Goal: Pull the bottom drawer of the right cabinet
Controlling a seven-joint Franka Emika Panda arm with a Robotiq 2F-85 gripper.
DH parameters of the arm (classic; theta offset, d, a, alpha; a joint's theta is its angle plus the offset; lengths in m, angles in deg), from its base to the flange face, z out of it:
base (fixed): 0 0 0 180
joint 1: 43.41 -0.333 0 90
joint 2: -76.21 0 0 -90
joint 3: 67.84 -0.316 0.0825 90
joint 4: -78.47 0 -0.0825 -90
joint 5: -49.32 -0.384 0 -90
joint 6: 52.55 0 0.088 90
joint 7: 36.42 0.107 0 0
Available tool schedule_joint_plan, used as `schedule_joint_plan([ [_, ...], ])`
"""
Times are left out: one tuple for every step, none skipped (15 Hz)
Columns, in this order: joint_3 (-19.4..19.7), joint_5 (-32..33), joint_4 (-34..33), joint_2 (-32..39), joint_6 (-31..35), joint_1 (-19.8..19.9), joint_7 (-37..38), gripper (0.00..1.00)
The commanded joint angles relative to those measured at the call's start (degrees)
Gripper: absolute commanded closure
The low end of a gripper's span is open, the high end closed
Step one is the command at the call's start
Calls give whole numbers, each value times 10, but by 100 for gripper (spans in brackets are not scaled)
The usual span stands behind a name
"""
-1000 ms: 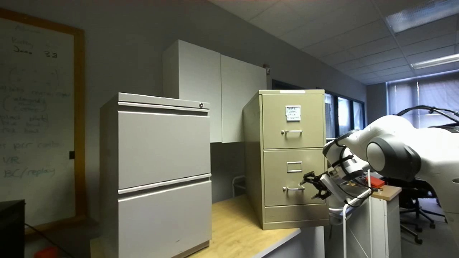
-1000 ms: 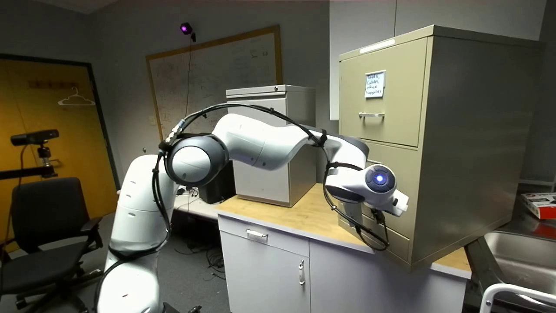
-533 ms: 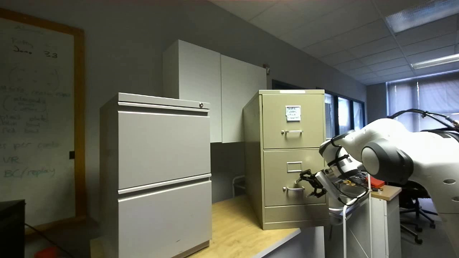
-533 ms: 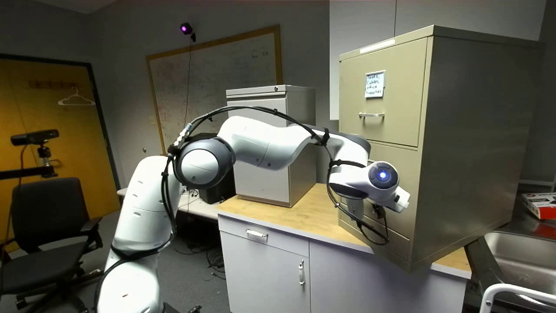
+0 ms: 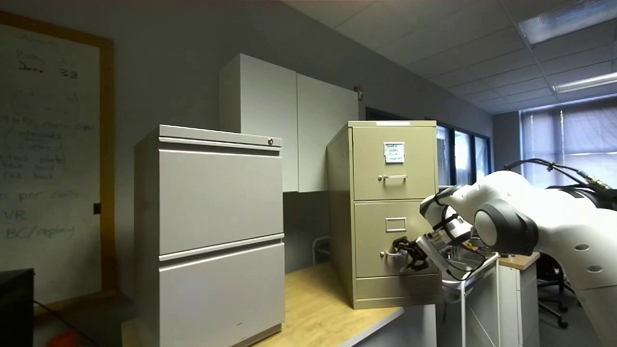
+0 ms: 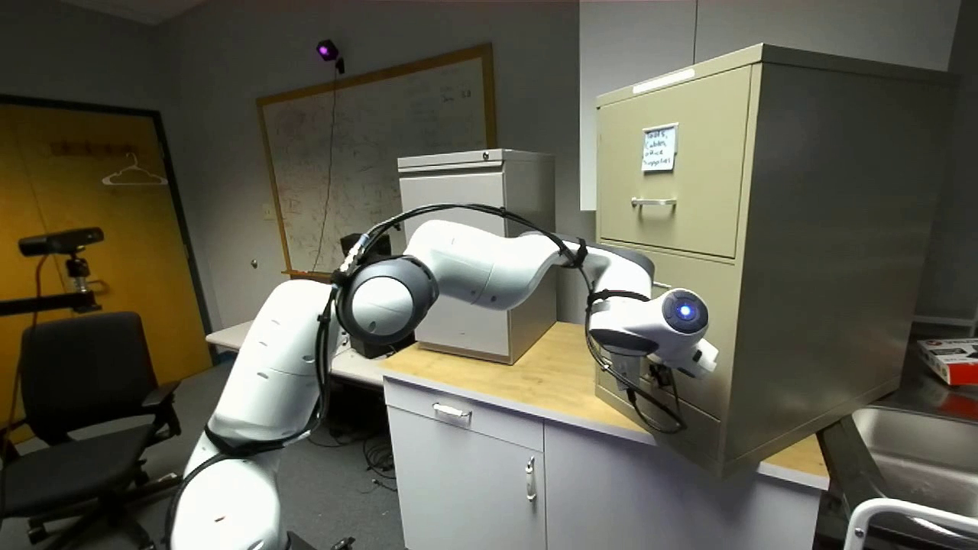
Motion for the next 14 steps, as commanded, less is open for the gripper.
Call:
schedule_joint_plan([
  [-2,62,-27,9,-8,3,41,66],
  [0,84,-25,1,-12,1,53,73],
  [2,112,-16,-15,-16,-4,64,80],
  [3,137,-4,-32,-15,-9,70,87],
  [3,162,7,-45,-17,-13,79,96],
  [2,185,21,-60,-10,-19,82,99],
  [0,208,50,-82,-4,-24,73,100],
  [13,211,82,-100,2,-44,48,100],
  [13,219,100,-111,9,-53,37,98],
  [-11,232,106,-115,28,-40,35,99],
  [-15,237,115,-116,49,-43,31,98],
  [-20,243,123,-116,65,-43,31,98],
  [-26,244,130,-118,76,-41,29,98],
  [-32,243,138,-120,86,-39,27,98],
])
